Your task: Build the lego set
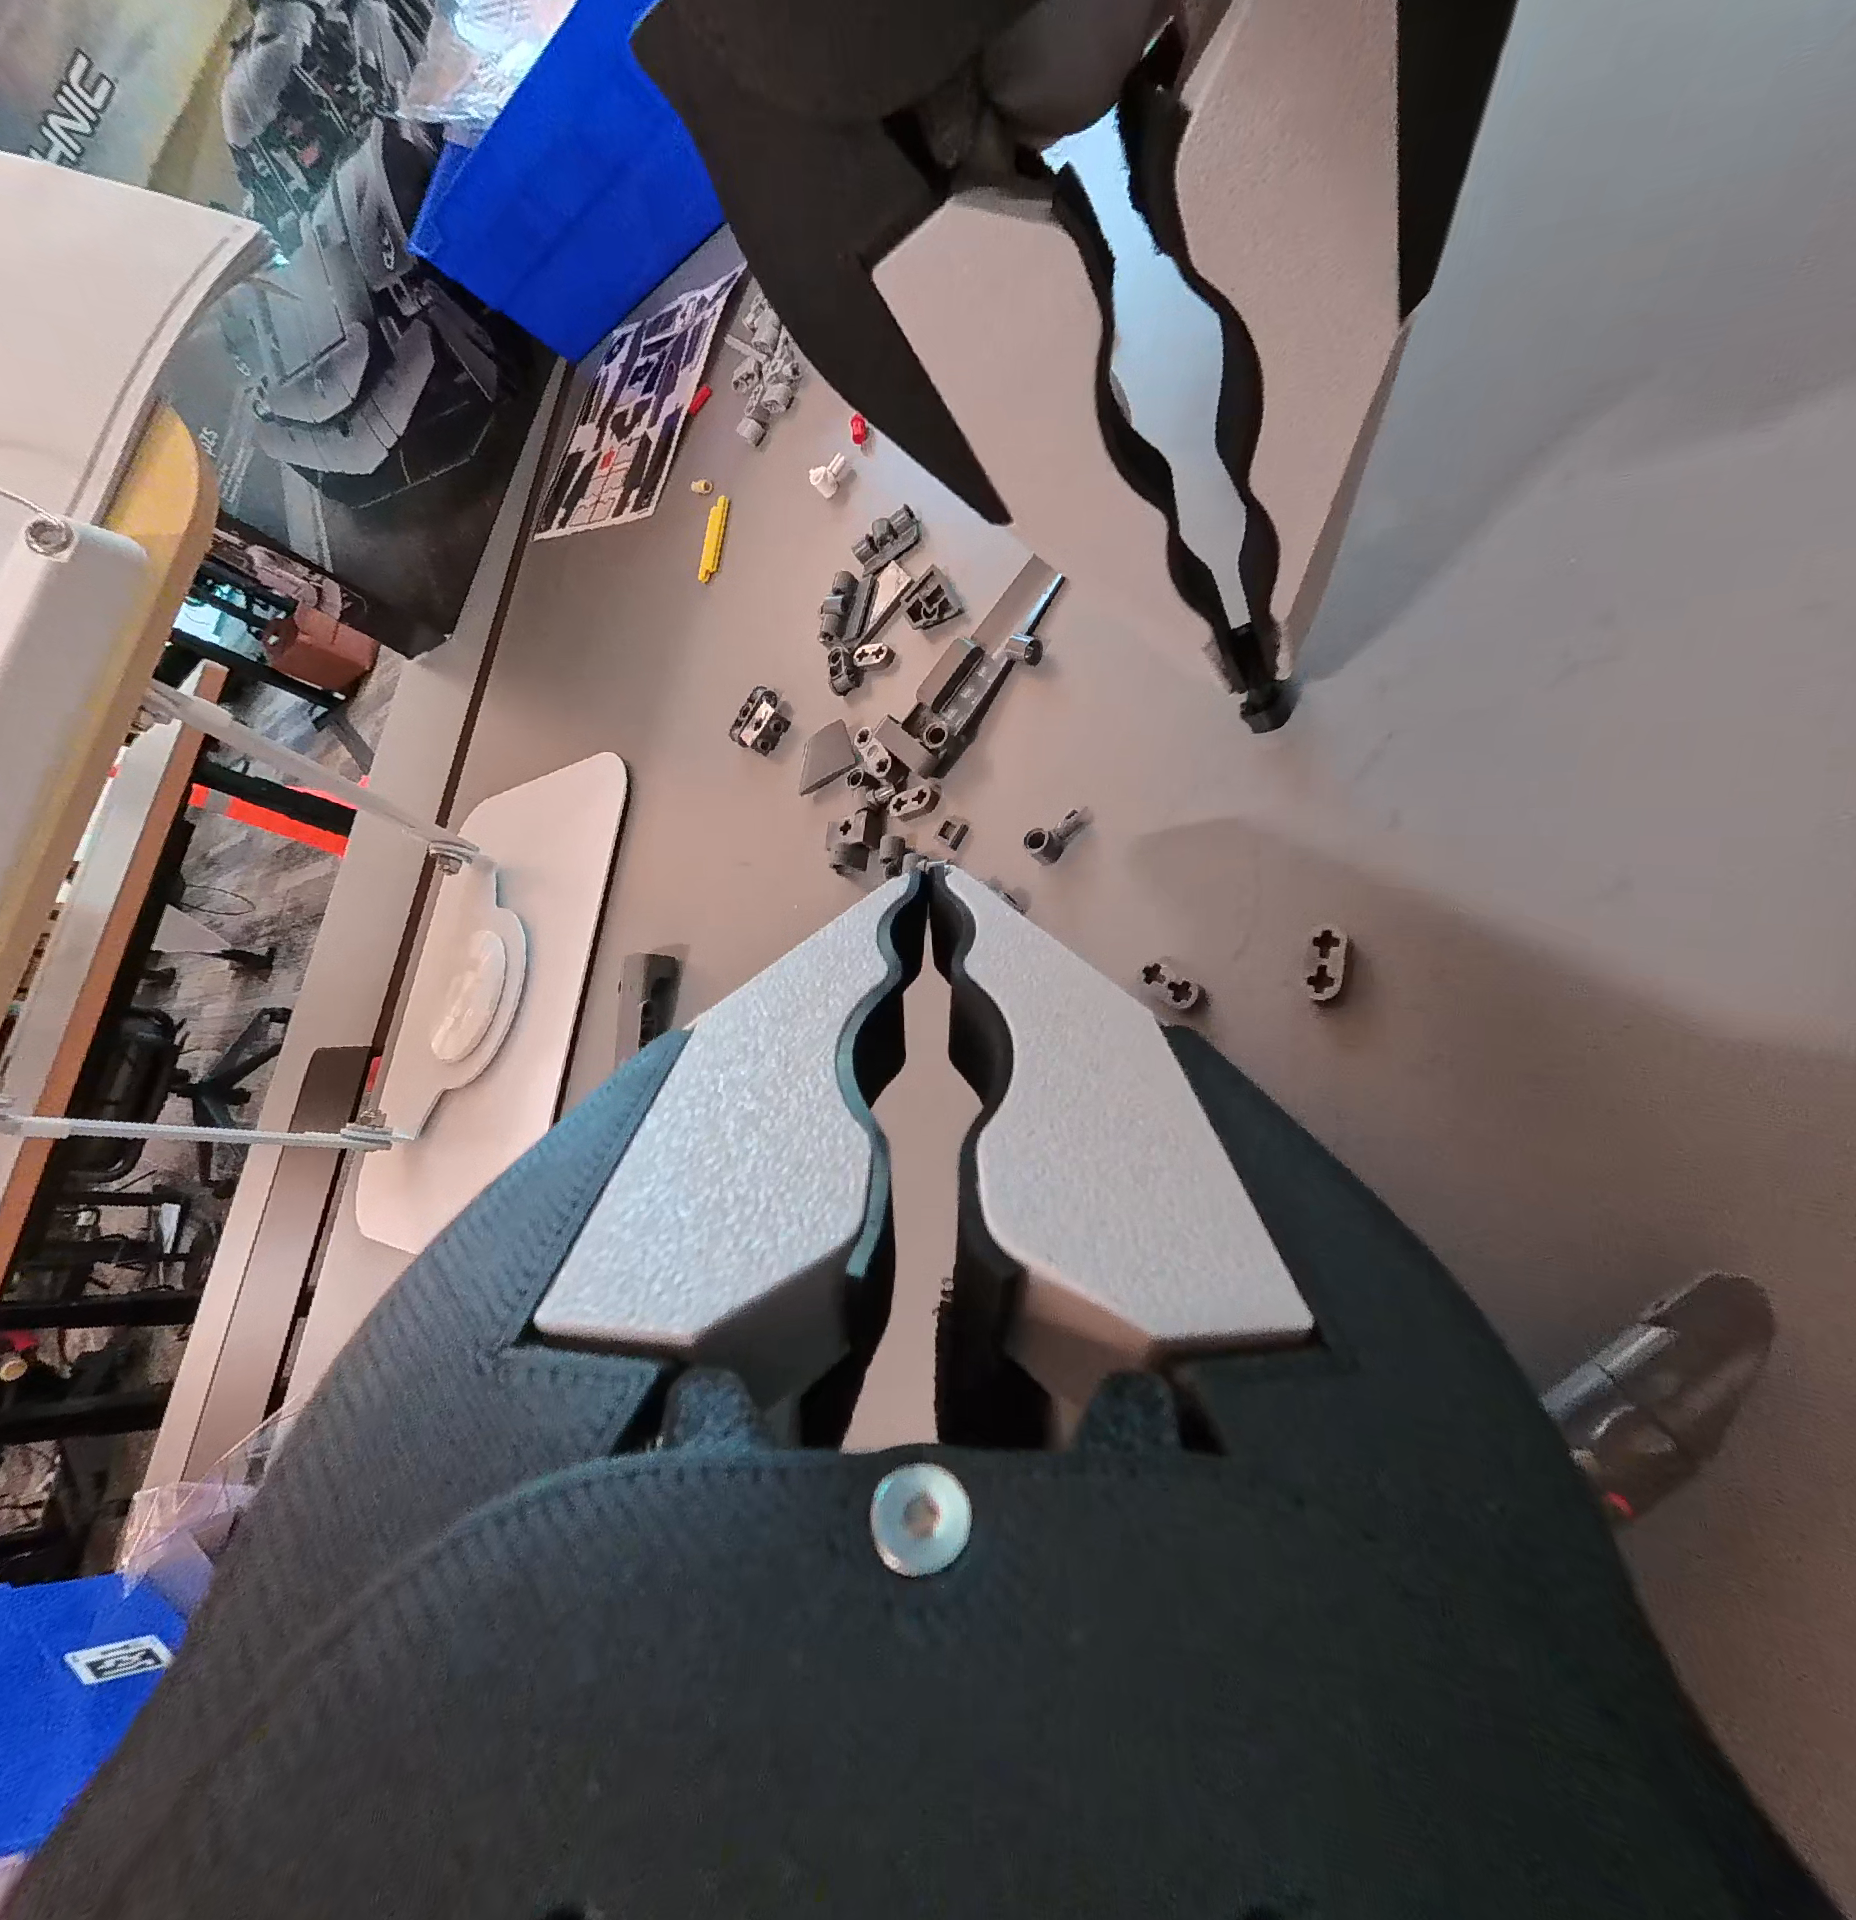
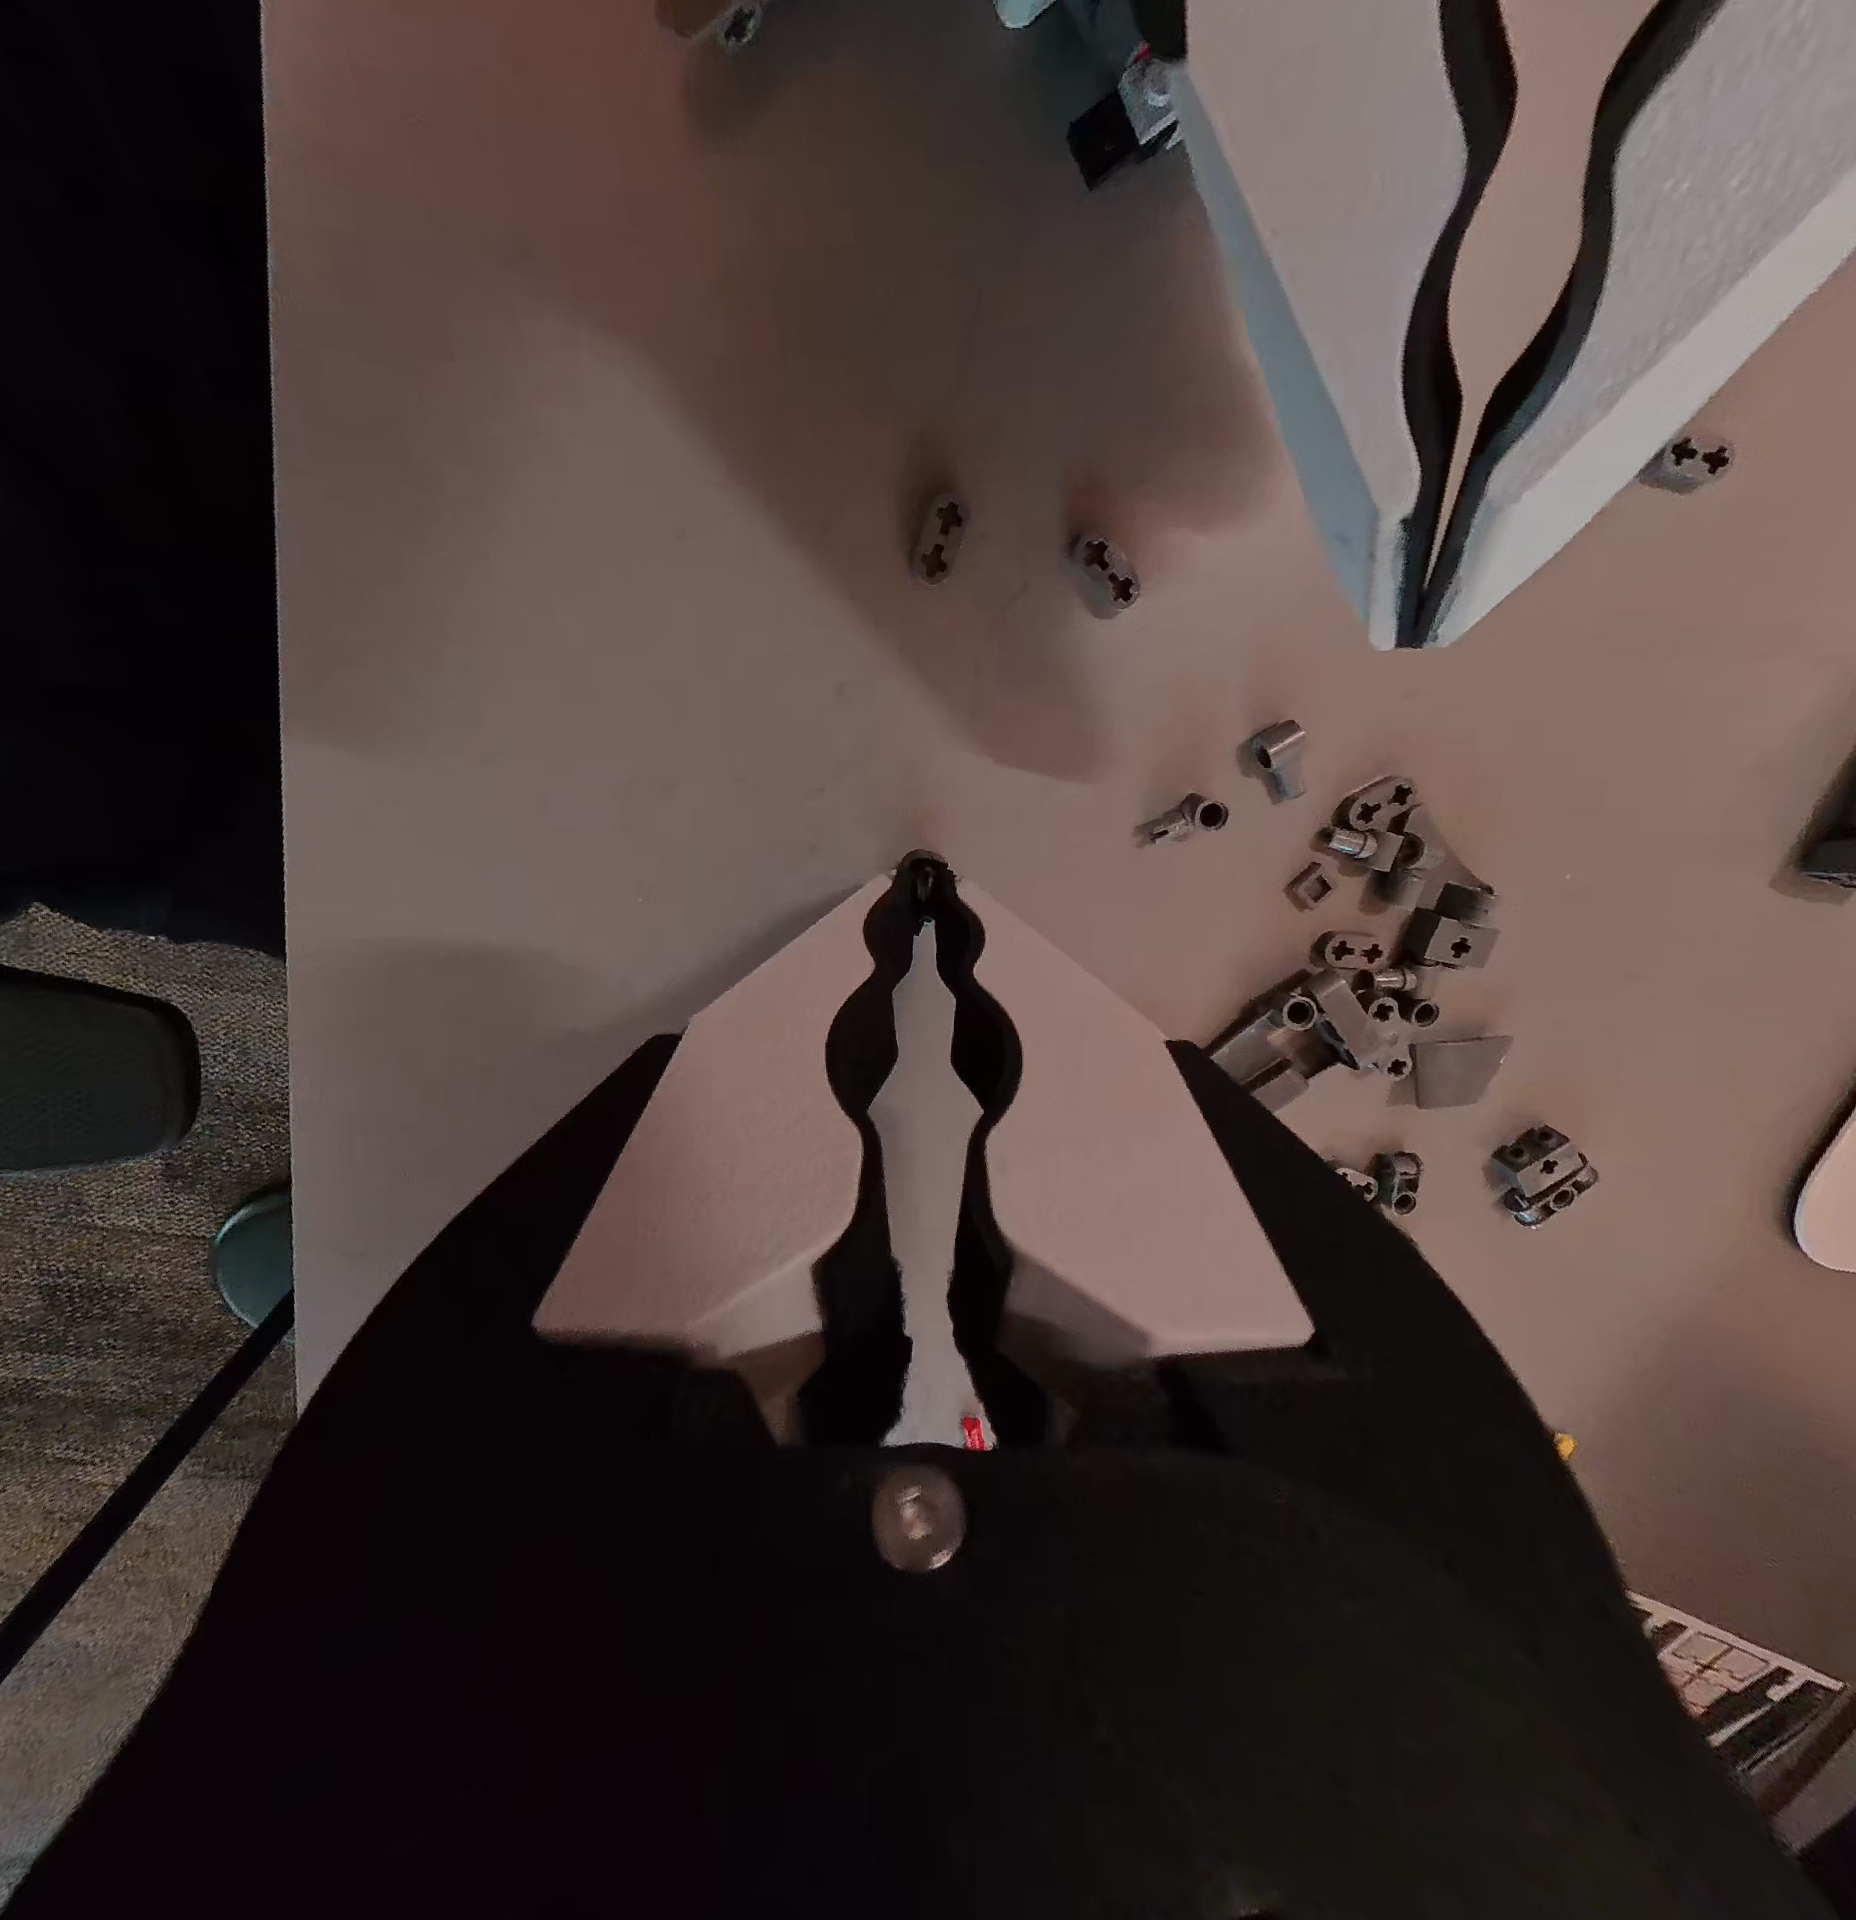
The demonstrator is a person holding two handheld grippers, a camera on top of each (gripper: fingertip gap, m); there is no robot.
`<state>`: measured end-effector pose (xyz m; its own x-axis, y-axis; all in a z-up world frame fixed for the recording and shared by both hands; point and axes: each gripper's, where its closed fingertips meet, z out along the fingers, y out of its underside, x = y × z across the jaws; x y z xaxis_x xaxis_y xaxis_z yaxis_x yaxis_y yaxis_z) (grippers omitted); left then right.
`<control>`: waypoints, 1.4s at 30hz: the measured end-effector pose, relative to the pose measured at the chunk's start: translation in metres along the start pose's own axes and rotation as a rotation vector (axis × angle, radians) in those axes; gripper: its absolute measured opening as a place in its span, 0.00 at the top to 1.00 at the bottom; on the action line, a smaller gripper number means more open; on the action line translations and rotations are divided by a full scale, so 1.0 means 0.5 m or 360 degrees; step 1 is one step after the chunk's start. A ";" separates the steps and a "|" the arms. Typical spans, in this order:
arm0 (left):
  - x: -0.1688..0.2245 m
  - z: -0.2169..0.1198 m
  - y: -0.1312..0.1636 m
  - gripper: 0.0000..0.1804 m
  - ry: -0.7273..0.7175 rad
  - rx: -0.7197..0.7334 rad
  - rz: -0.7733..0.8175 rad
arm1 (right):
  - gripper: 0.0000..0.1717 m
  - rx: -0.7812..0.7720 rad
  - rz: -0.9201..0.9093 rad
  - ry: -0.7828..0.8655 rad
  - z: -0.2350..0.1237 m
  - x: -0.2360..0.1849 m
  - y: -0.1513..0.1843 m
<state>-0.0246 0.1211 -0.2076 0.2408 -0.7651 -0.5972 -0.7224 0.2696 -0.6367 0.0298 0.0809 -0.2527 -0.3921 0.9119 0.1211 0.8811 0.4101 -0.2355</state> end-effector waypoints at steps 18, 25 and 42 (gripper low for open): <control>0.019 0.013 0.012 1.00 0.0072 -0.0037 -0.0010 | 1.00 0.0003 0.0010 -0.0123 0.000 -0.007 0.000; 0.021 0.015 0.012 1.00 0.0080 -0.0037 -0.0010 | 1.00 0.0002 0.0005 -0.0153 0.000 -0.008 0.001; 0.026 0.019 0.010 1.00 0.0096 -0.0036 0.0004 | 1.00 0.0008 0.0009 -0.0183 0.000 -0.008 0.001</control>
<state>-0.0189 0.1181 -0.2233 0.2002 -0.7985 -0.5678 -0.7376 0.2586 -0.6237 0.0318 0.0776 -0.2535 -0.4152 0.9097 0.0085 0.8822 0.4048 -0.2406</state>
